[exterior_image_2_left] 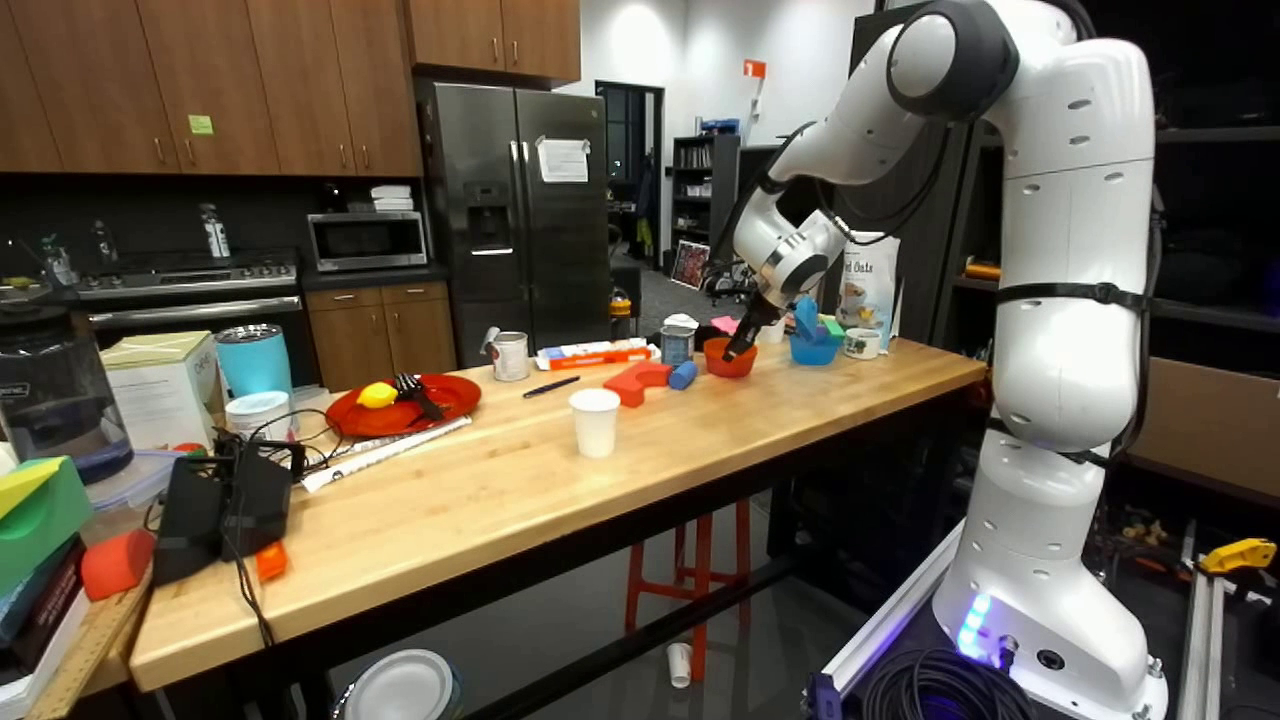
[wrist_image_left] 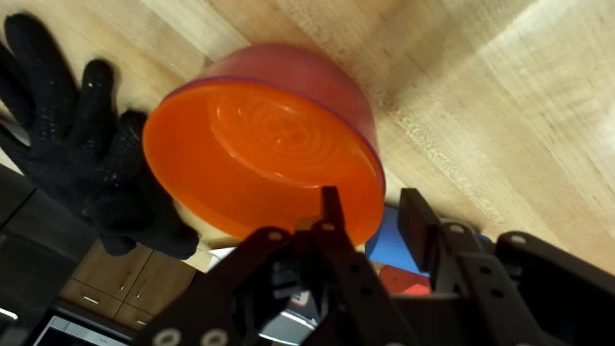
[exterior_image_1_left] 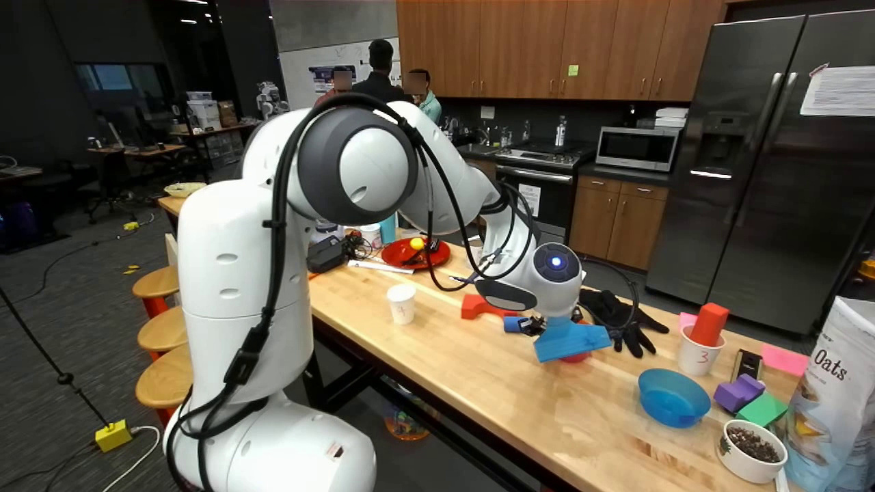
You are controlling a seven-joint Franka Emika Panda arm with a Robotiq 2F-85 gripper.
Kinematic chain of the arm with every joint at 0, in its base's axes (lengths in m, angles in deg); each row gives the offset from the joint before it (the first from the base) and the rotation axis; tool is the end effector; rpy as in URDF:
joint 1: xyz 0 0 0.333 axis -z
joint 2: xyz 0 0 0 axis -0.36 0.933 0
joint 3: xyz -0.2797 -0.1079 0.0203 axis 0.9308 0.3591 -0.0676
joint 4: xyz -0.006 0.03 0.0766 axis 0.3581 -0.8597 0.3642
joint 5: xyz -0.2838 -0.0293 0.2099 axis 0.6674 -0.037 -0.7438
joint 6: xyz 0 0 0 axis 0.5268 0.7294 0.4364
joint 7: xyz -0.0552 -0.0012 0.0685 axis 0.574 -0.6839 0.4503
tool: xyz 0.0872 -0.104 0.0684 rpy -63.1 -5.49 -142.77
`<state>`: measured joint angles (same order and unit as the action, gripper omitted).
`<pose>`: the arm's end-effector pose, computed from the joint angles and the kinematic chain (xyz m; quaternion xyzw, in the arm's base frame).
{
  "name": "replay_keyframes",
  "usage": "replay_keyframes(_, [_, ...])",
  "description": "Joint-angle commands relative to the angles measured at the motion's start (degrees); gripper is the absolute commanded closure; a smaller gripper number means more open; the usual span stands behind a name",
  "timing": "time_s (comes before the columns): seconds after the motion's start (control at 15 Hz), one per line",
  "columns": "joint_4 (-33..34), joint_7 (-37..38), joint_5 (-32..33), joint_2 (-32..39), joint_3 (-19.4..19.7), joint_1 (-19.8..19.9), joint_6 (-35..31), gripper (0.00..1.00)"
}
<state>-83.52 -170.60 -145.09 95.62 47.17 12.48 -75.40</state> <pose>0.4916 -0.1868 0.2782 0.9090 0.2891 0.2966 0.0464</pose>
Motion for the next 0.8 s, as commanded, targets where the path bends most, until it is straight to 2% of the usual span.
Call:
replay_keyframes(0.0, [1.1,-0.3,0.2,1.0,0.3,0.5,0.7,0.33])
replay_keyframes(0.33, [1.2,1.7,1.9,1.8,0.6,0.2,0.6,0.01])
replay_keyframes(0.4, [1.3,2.0,2.1,2.0,0.7,0.2,0.9,0.03])
replay_keyframes(0.47, [1.3,2.7,2.6,2.3,0.7,0.2,1.3,0.25])
replay_keyframes(0.53, [1.4,3.4,3.2,2.6,0.6,0.1,1.5,0.32])
replay_keyframes(0.6, [1.5,4.1,3.7,2.9,0.7,0.1,1.9,0.33])
replay_keyframes(0.73, [1.8,5.9,5.4,3.7,0.8,0.2,2.6,0.46])
